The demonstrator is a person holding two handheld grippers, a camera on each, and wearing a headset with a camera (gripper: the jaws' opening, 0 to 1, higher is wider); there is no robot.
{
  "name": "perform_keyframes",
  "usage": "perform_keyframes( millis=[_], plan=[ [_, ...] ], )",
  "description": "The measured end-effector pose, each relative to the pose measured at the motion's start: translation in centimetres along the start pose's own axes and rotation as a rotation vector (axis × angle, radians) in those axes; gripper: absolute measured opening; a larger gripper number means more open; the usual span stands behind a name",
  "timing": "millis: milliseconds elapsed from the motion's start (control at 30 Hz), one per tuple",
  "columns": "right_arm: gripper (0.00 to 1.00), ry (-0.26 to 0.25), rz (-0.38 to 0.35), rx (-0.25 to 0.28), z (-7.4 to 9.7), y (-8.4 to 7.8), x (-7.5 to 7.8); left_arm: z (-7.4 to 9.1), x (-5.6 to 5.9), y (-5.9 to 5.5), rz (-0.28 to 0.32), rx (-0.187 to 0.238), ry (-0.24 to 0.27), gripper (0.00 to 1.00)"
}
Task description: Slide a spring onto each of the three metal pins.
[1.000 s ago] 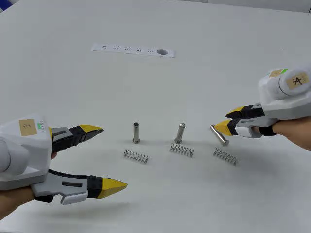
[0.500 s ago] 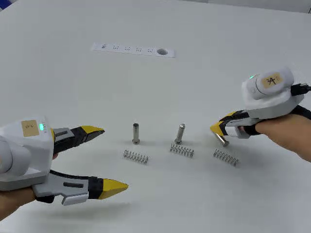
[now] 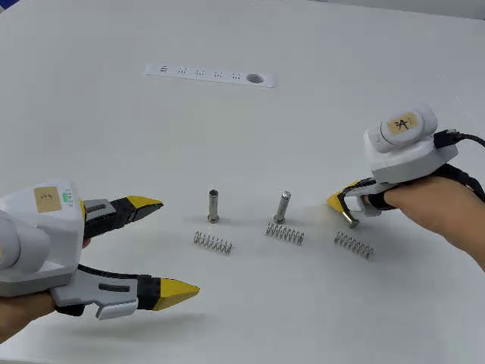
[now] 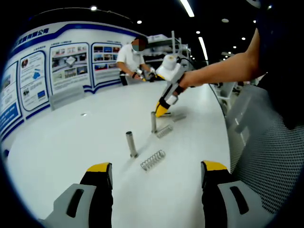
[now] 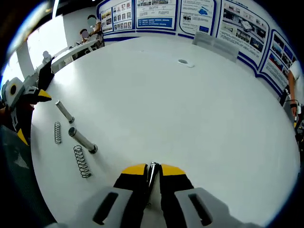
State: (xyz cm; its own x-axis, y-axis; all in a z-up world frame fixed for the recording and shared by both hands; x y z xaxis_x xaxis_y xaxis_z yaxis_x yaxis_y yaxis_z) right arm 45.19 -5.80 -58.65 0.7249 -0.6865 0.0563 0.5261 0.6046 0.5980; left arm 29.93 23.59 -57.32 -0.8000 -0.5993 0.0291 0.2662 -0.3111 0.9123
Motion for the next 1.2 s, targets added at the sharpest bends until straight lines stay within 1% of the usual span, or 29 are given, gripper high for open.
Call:
perform_keyframes(
  millis=[300,367,467,567,600,767,900,1000,1200],
  plan=[
    [0.09,0.001,-0.020,-0.026,-0.2,0.0,0.0,0.0,0.0,-0.1,0.001,-0.002,-0.003,0.77],
    [0.09,-0.005,-0.003,-0.035,-0.2,0.1,-0.2,0.0,0.0,-0.1,0.001,-0.002,-0.002,0.77],
    [0.09,-0.009,-0.002,-0.041,-0.2,0.1,-0.2,-0.1,0.0,0.0,0.000,0.001,-0.003,0.77],
    [0.09,-0.006,-0.033,-0.038,-0.2,0.0,0.0,-0.1,0.0,0.1,-0.002,0.003,-0.002,0.77],
    [0.09,-0.007,-0.032,-0.036,-0.2,0.0,0.0,-0.1,0.0,0.1,-0.002,0.003,-0.002,0.77],
    [0.09,-0.013,-0.046,-0.010,0.4,-0.2,-0.2,0.1,0.0,0.4,-0.008,0.006,0.000,0.77],
    [0.09,-0.014,-0.052,0.025,1.6,0.3,-0.2,0.2,-0.3,0.6,-0.009,0.010,0.005,0.77],
    [0.09,-0.019,-0.048,0.051,2.5,0.5,-0.3,0.0,-0.2,0.8,-0.015,0.012,0.001,0.77],
    [0.09,-0.025,-0.048,0.079,3.8,0.3,-0.6,0.0,0.1,1.0,-0.027,0.008,-0.006,0.77]
  ],
)
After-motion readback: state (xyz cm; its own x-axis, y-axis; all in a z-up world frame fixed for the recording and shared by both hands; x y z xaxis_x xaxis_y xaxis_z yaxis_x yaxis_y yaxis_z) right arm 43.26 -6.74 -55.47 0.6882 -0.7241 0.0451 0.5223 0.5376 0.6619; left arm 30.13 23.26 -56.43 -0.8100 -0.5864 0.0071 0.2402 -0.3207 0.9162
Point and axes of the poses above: the centre of the closed fingertips' face, and the gripper's own axes: z roughly backward along the fingers, x roughly to its right, y roughly out of its top, the point moved 9 cm from there along z, roughly backward along the fingers, and after that the axes turned 3 degrees about z, right-handed, at the moved point
